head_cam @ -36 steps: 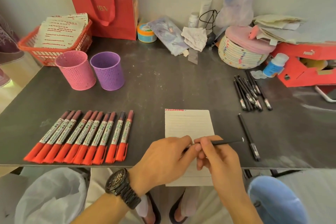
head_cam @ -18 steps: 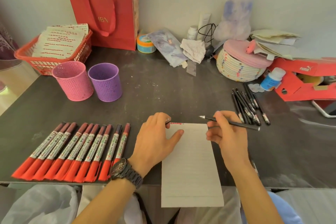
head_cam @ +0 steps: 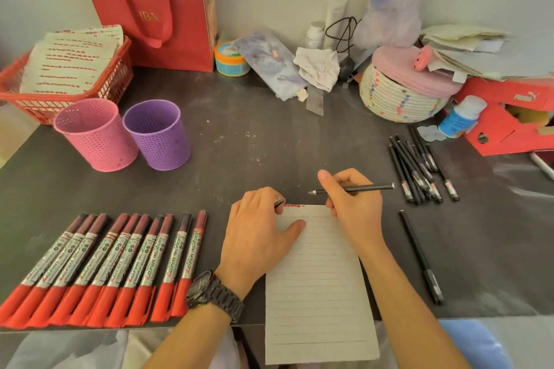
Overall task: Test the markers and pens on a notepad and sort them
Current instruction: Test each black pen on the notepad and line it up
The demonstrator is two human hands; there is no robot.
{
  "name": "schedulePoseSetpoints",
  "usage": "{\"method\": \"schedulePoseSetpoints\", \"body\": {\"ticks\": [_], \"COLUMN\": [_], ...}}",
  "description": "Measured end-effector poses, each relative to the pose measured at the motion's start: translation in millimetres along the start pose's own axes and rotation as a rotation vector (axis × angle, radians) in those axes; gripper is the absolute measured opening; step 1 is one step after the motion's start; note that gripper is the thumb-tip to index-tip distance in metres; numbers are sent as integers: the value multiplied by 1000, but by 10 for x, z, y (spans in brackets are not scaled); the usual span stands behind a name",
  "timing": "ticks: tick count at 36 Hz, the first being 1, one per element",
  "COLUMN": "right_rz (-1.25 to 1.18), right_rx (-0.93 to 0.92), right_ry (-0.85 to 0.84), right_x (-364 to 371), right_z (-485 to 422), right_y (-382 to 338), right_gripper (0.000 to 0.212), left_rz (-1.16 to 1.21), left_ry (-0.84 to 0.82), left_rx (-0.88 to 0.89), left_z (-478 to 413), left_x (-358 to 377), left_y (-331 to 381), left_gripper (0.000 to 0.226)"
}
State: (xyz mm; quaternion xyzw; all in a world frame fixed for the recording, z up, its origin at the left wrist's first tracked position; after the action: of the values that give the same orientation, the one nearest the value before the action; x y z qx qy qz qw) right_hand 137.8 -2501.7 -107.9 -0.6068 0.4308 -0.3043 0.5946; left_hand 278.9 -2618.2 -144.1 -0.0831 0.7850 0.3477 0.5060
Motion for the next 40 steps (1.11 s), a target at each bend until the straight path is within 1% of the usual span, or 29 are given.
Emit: {"method": "schedulePoseSetpoints", "body": {"ticks": [4, 8, 14, 30, 35, 40], "right_rz": [25, 63, 126, 199, 203, 214], "right_rx": [-14, -8, 6, -22, -29, -27], "right_ry": [6, 25, -4, -18, -21, -24], "right_x": [8, 14, 28, 56, 64, 65], "right_z": [-22, -36, -49, -46, -44, -47], "right_y": [53, 94, 127, 114, 113, 107], "right_gripper": [34, 39, 31, 29, 28, 27], "left_rz": [-2, 2, -5, 22, 27, 26], "left_ry": [-4, -35, -47, -13, -22, -30], "left_rx": [-4, 47, 89, 67, 69, 72], "left_z": [-12, -17, -21, -2, -3, -12], "left_x": [3, 0, -26, -58, -63, -75], "left_y": [0, 13, 43, 66, 68, 78], "left_gripper": [38, 30, 25, 35, 28, 28]}}
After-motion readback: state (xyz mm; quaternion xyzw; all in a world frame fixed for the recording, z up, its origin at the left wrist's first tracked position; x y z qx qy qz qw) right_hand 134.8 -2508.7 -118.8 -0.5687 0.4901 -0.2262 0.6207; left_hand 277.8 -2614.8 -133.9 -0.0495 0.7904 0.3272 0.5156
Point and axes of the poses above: each hand's wrist, its own z-axis away from the middle knuckle, its own x-axis out of the palm, y = z × x, the point moved 3 cm from there along -z, towards the middle knuckle, and after that the axes turned 5 degrees about -z, right-handed, at the moved point
